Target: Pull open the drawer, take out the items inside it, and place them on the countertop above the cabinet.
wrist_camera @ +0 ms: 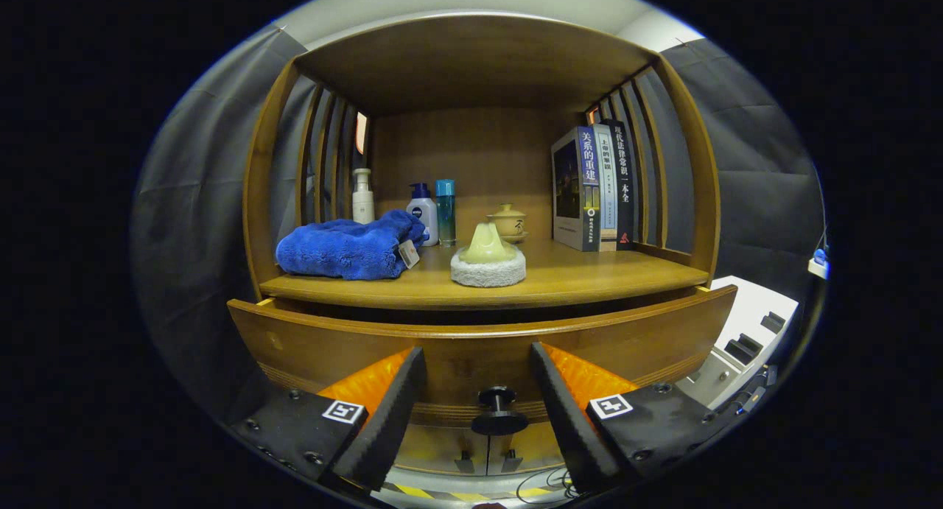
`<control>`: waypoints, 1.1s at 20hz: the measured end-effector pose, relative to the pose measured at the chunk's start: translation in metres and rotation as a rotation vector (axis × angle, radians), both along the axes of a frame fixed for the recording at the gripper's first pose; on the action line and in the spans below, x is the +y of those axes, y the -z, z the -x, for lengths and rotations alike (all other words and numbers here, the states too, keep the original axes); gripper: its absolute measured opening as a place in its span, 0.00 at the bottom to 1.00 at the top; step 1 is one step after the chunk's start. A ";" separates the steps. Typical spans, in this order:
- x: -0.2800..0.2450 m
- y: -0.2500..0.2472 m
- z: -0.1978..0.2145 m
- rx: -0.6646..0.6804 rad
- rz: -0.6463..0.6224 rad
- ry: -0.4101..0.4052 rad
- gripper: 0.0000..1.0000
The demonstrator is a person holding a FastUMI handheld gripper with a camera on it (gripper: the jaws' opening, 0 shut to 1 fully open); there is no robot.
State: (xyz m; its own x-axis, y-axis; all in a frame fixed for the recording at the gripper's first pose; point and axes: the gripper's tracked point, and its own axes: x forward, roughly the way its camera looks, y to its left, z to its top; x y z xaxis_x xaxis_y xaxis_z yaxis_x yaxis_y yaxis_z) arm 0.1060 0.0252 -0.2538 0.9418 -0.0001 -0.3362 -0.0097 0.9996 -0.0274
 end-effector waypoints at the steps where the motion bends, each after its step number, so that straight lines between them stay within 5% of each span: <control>1: 0.000 0.001 -0.006 0.003 -0.002 0.002 0.96; 11: 0.001 0.007 -0.033 -0.003 0.030 0.006 0.96; 22: -0.008 -0.014 -0.001 -0.001 0.035 -0.005 0.97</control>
